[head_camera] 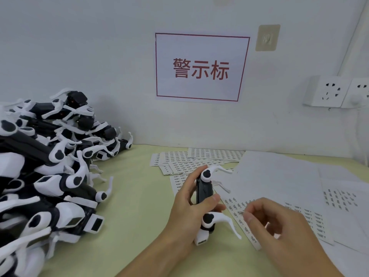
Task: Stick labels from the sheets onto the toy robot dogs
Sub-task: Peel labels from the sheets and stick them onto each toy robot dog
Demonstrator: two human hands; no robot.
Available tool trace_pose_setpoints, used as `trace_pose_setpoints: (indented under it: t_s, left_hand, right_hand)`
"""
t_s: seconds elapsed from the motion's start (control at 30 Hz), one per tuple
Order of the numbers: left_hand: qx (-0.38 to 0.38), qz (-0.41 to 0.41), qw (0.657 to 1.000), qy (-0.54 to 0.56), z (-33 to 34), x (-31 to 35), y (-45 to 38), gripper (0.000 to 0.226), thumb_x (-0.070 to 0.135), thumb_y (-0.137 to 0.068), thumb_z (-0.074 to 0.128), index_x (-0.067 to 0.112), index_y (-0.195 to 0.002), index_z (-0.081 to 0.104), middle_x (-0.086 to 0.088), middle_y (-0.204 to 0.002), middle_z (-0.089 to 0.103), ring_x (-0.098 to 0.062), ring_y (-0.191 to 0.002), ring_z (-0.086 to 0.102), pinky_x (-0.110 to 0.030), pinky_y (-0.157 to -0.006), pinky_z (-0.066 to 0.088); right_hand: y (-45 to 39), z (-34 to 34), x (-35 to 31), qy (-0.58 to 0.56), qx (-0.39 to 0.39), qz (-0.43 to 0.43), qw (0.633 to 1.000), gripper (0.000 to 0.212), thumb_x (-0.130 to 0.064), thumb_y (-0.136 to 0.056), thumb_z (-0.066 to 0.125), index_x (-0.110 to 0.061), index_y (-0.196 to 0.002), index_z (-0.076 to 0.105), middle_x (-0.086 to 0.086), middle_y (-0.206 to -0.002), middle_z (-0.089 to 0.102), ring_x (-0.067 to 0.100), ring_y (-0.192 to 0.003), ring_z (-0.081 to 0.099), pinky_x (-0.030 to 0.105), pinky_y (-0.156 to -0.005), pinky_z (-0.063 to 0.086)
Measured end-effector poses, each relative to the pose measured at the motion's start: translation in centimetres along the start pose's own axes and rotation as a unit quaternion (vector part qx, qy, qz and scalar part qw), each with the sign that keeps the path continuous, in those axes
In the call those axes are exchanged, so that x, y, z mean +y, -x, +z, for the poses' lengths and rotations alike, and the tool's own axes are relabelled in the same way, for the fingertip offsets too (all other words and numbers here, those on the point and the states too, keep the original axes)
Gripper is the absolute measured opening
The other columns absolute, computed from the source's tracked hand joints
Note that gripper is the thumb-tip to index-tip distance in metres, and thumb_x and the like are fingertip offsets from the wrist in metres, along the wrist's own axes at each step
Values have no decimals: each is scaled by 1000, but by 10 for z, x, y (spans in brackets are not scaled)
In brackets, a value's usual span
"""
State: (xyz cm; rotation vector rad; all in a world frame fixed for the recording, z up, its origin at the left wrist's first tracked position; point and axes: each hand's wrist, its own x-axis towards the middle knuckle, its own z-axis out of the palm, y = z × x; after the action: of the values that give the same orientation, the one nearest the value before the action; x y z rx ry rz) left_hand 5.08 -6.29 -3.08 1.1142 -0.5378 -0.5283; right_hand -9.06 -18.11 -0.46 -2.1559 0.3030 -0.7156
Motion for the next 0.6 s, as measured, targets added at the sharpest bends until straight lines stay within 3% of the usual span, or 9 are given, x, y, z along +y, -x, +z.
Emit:
trace_pose_setpoints:
  t_s: [0.2,0.27,0.37,0.5,0.6]
  left_hand:
    - [0,-27,999,45,-2,2,-2,58,-6,-92,58,43,-122,67,-2,-126,65,-35,-86,72,-42,-77,56]
    - [-4,-29,998,49,-2,4,-2,59,-6,-90,59,43,-122,67,-3,-128,62,-37,-88,72,-44,-77,53]
    - [-7,-29,998,49,-1,6,0,57,-5,-88,61,41,-121,64,-6,-128,59,-38,-87,72,-45,-76,51]
    - [-5,-40,998,53,-2,6,0,52,-7,-92,57,37,-118,63,-8,-126,61,-39,-85,72,-36,-63,53]
    - [-6,-39,997,60,-1,6,0,50,-3,-86,65,34,-119,64,-10,-126,61,-39,-83,71,-37,-64,54]
  right_hand:
    - [-26,-8,-16,59,-80,-48,994,14,-25,-87,64,-36,-78,64,-8,-66,62,9,-55,52,17,-52,41]
    - [-41,-9,-18,98,-82,-64,990,13,-30,-86,63,-35,-74,63,-12,-77,60,7,-73,54,16,-63,42]
    - [-70,-10,-26,193,-101,-97,971,10,-43,-85,56,-37,-77,59,-16,-90,52,0,-104,42,13,-79,35]
    - [-96,-7,-34,205,-179,-83,959,15,-49,-85,56,-38,-78,62,-15,-98,54,-3,-107,42,23,-89,39]
    - [-102,-4,-36,208,-208,-80,952,14,-43,-90,60,-38,-77,61,-15,-99,53,-4,-107,40,27,-91,36]
